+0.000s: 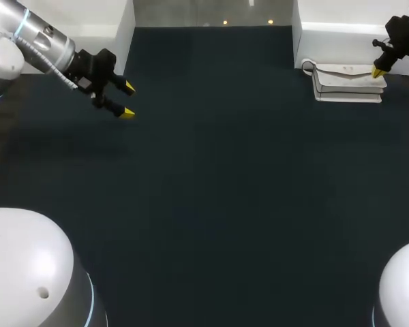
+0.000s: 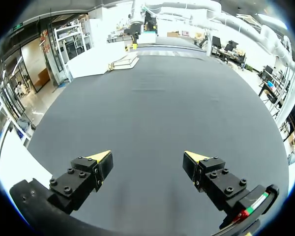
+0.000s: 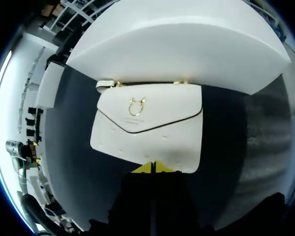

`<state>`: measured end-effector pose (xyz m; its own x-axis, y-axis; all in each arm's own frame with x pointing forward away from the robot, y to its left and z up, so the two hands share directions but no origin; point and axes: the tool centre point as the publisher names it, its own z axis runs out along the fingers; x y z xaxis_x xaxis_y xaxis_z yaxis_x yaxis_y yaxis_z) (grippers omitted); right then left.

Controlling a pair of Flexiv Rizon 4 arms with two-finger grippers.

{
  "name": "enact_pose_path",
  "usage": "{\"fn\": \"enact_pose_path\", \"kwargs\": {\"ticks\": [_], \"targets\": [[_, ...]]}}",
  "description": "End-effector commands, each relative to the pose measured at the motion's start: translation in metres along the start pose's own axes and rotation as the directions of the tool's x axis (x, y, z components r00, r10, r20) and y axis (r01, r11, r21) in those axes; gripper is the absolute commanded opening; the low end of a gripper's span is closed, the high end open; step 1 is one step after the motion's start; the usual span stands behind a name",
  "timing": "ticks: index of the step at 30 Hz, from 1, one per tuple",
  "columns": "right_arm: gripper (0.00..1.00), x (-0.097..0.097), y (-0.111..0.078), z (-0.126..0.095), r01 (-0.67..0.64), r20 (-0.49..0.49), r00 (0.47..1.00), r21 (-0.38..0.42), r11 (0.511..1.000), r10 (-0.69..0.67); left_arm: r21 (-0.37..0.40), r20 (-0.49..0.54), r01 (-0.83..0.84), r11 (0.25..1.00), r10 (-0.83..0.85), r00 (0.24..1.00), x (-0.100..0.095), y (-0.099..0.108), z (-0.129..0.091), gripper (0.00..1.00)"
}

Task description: Pick up the bag, open it, inspect its contents, close it, and place it on the opposite side

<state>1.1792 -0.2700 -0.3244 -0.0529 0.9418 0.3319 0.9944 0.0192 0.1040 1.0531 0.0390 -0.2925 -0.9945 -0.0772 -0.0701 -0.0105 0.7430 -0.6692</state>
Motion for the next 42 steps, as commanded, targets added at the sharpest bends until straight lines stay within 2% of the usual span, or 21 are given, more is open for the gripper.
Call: {"fn": "enact_pose_path", "kwargs": {"ticks": [1, 3, 4, 6, 7, 8, 9, 12, 17, 24, 29, 42], "targets": [[0.0, 0.013, 0.002, -0.007, 0.004, 0.051, 0.999, 0.144, 0.99, -0.011, 0.003, 0.001, -0.001, 1.0, 0.001, 1.0, 0.0, 0.001, 0.001, 1.0], [0.0, 0.016, 0.0, -0.011, 0.002, 0.073, 0.997, 0.138, 0.99, -0.012, 0.003, 0.001, -0.001, 1.0, 0.001, 1.0, 0.0, 0.001, 0.001, 1.0], [0.06, 0.017, -0.002, -0.013, 0.004, 0.074, 0.997, 0.135, 0.991, -0.014, 0.003, 0.001, -0.001, 1.0, 0.001, 1.0, 0.0, 0.001, 0.001, 1.0], [0.34, 0.02, -0.004, -0.017, 0.007, 0.076, 0.997, 0.124, 0.992, -0.016, 0.003, 0.001, -0.001, 1.0, 0.001, 1.0, 0.0, 0.001, 0.001, 1.0], [0.44, 0.021, -0.006, -0.019, 0.009, 0.075, 0.997, 0.119, 0.993, -0.018, 0.003, 0.001, -0.001, 1.0, 0.001, 1.0, 0.0, 0.001, 0.001, 1.0], [0.65, 0.022, -0.007, -0.021, 0.011, 0.074, 0.997, 0.115, 0.993, -0.02, 0.003, 0.001, -0.001, 1.0, 0.001, 1.0, 0.0, 0.001, 0.001, 1.0], [0.98, 0.023, -0.008, -0.022, 0.012, 0.074, 0.997, 0.114, 0.993, -0.021, 0.003, 0.001, -0.001, 1.0, 0.001, 1.0, 0.0, 0.001, 0.001, 1.0], [1.0, 0.019, -0.009, -0.023, 0.002, 0.048, 0.999, 0.102, 0.995, -0.007, 0.003, 0.001, -0.001, 1.0, 0.001, 1.0, 0.0, 0.001, 0.001, 1.0], [1.0, 0.004, -0.01, -0.027, -0.053, -0.045, 0.997, 0.073, 0.996, 0.056, 0.003, 0.001, -0.001, 1.0, 0.001, 1.0, 0.0, 0.001, 0.001, 1.0], [1.0, -0.02, -0.009, -0.027, -0.11, -0.122, 0.986, 0.061, 0.992, 0.117, 0.003, 0.001, -0.001, 1.0, 0.001, 1.0, 0.0, 0.001, 0.001, 1.0], [1.0, -0.035, -0.004, -0.021, -0.147, -0.177, 0.972, 0.064, 0.987, 0.156, 0.003, 0.001, -0.001, 1.0, 0.001, 1.0, 0.0, 0.001, 0.001, 1.0], [0.98, -0.055, 0.013, 0.006, -0.207, -0.325, 0.92, 0.079, 0.975, 0.222, 0.003, 0.001, -0.001, 1.0, 0.001, 1.0, 0.0, 0.001, 0.001, 1.0]]}}
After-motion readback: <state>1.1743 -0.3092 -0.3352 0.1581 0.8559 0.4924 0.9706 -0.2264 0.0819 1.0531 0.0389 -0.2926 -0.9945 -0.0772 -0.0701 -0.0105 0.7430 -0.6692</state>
